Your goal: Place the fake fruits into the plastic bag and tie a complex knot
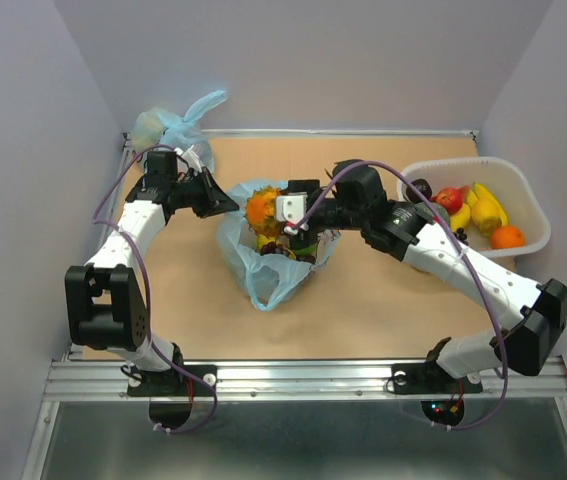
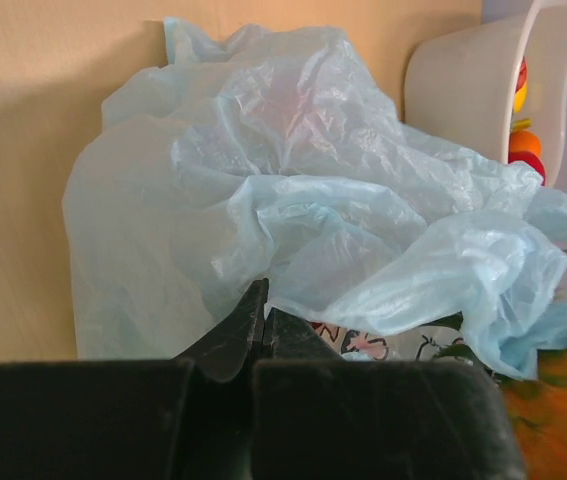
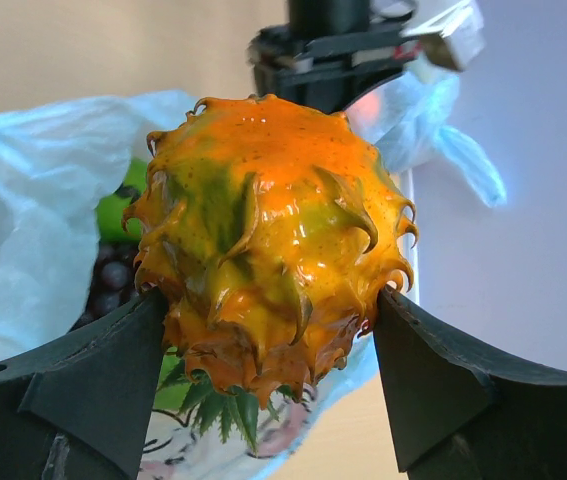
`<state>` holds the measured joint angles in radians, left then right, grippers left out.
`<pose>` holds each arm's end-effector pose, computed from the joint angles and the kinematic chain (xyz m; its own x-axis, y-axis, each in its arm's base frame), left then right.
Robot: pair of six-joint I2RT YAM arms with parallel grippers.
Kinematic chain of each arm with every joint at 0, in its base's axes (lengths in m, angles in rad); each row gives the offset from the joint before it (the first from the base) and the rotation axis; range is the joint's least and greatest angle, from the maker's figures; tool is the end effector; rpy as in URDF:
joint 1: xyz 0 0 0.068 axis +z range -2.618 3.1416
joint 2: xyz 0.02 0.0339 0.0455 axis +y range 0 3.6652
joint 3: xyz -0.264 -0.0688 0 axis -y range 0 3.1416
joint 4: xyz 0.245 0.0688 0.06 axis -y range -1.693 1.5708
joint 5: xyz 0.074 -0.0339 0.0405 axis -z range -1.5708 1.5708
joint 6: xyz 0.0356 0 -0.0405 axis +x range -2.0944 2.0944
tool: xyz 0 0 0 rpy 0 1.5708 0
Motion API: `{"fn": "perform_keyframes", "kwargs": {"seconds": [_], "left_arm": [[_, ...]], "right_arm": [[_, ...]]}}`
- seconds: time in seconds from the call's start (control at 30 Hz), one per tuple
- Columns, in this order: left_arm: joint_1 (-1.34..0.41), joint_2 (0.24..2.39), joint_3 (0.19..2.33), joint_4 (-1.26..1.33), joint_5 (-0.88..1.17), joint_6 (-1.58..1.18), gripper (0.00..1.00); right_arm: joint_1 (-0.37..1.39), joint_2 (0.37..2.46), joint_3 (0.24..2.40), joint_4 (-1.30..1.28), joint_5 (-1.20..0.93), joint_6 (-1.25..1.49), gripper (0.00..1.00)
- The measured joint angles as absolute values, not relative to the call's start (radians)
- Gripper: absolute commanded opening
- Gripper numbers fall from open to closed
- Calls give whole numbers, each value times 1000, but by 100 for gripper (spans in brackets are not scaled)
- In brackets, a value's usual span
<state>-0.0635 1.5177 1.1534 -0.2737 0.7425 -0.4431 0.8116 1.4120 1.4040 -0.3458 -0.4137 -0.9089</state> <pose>0.3346 -0.0454 0.2862 -0.7894 -0.2663 -0.5531 0.2771 0.6494 -0.7082 0.2124 0.2447 0.3953 0.5821 -0.4359 -0.6864 -0.7559 0.0210 -0.6544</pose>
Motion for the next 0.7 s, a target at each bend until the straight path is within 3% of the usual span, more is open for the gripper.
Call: {"fn": "perform_keyframes", "kwargs": {"seconds": [0.2, 0.33, 0.37, 0.43, 0.5, 0.7], "left_arm": [[-61, 1510, 1153, -274, 761, -442, 0], [-59, 1505, 1153, -274, 770, -442, 0], [-58, 1504, 1153, -275, 771, -442, 0], [-57, 1503, 1153, -275, 772, -442, 0], [-57, 1502, 1153, -275, 773, -442, 0], [-57, 1502, 1159, -285, 773, -439, 0]], "right_arm": [[812, 1401, 1228, -339, -404, -991, 30], [812, 1429, 1182, -352, -394, -1018, 43], [812, 1440, 1184, -347, -392, -1019, 63], [813, 1472, 1198, -347, -389, -1019, 89], [817, 1504, 1219, -347, -377, -1020, 99], [850, 1528, 1253, -351, -324, -1042, 100]]}}
